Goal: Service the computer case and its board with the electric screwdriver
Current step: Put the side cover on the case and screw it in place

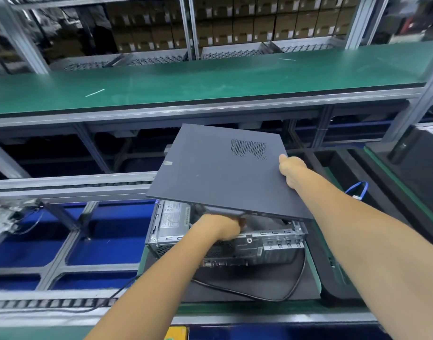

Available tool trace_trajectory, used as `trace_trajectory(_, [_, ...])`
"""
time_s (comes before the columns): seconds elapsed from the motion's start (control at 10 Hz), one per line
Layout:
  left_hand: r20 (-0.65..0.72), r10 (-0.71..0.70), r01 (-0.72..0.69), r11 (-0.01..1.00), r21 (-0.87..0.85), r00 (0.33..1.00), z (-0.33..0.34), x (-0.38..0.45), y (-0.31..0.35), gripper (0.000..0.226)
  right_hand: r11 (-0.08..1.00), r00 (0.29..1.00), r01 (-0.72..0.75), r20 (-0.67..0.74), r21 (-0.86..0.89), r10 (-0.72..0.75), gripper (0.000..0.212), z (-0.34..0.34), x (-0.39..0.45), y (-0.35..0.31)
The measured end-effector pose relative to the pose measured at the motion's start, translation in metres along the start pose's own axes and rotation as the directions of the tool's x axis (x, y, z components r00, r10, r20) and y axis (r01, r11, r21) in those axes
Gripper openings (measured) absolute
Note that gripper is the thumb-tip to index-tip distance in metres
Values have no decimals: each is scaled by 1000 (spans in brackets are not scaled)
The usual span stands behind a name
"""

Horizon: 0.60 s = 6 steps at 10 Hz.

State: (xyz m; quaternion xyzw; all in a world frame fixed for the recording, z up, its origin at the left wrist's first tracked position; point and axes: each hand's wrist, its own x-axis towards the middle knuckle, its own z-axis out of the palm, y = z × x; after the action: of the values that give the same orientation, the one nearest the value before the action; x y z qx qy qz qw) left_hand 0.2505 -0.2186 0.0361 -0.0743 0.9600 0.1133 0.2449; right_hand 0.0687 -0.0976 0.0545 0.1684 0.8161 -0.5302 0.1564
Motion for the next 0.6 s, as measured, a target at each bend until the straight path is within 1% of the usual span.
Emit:
trace_trajectory(0.1, [-123,-20,29,997,68,992,4,-7,-15,48,1000,1000,16,12,12,-16,51,0,-6,1])
trace_trajectory(0.2, [-8,-175,174,981,-84,984,-3,-14,-18,50,999,1000,25,17,20,-26,52,-2,-12,5])
trace_trajectory(0.3, [138,-220,192,247,-950,966,-25,-30,13,52,998,998,62,3,1,-62,52,-5,-17,9])
trace_trajectory(0.4, [16,-93,94,958,-272,996,-4,-32,-1,37,997,997,76,-5,-12,-76,50,-11,-19,10])
trace_trajectory(0.5, [163,-160,175,981,-82,974,4,-38,-2,57,997,998,65,-15,-28,-66,48,-13,-17,12])
trace_trajectory(0.6, [227,-156,142,987,78,961,-4,-46,4,71,999,999,42,-16,-31,-42,49,-11,-18,14])
